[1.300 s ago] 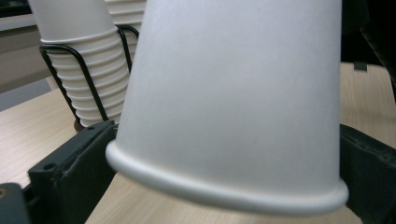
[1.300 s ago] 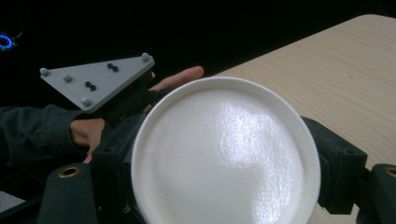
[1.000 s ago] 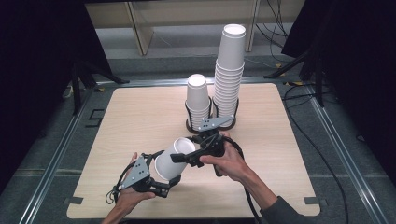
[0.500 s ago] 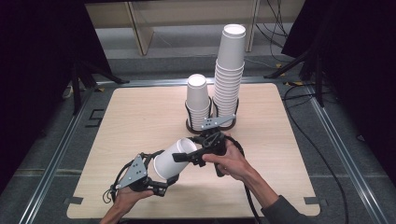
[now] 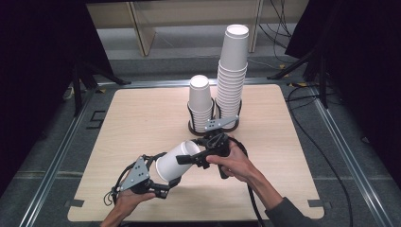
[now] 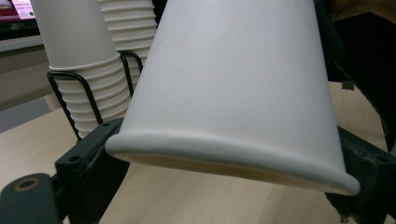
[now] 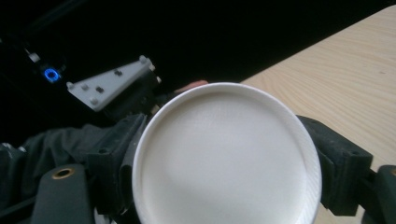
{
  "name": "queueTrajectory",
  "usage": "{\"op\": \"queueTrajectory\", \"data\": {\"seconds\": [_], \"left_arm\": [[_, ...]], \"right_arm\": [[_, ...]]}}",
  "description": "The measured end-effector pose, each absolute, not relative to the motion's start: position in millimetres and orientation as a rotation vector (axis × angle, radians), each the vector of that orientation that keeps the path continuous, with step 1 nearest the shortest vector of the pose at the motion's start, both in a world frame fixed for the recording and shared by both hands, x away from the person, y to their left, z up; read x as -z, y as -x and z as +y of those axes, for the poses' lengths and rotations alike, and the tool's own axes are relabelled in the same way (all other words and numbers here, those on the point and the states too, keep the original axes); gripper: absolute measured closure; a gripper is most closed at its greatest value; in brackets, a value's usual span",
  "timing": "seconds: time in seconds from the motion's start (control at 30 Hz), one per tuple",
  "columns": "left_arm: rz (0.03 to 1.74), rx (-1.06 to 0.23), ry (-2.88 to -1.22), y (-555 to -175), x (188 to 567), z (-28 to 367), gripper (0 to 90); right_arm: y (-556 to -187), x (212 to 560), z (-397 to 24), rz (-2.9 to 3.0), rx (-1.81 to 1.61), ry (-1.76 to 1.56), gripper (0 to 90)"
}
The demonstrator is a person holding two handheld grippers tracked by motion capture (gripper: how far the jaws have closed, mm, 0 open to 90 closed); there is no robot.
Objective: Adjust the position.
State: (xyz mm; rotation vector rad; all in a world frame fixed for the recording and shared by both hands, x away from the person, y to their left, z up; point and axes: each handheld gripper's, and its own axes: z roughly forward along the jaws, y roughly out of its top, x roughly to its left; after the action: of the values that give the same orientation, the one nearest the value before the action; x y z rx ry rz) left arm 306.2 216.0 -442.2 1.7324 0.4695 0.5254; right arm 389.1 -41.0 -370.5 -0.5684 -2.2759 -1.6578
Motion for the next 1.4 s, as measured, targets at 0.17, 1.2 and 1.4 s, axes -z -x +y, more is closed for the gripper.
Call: {"op": "queueTrajectory", "data": {"seconds": [0.17,1.2,1.4], "left_arm": [[0.475,-0.528,-1.802,-308.7,442.5,217.4,9.9],[0.395,-0.468,-2.028,-309.0,443.1,212.6,10.2],[0.36,-0.454,-2.05,-307.5,442.1,211.2,10.2]], "right_arm": [[-385.3,360.2,-43.5,-2.464,1.644,0.502,16.1],[-358.3,364.1,-24.8,-3.051,1.184,0.063,15.9],[-356.6,370.4,-21.2,-3.062,1.117,0.025,16.0]]}}
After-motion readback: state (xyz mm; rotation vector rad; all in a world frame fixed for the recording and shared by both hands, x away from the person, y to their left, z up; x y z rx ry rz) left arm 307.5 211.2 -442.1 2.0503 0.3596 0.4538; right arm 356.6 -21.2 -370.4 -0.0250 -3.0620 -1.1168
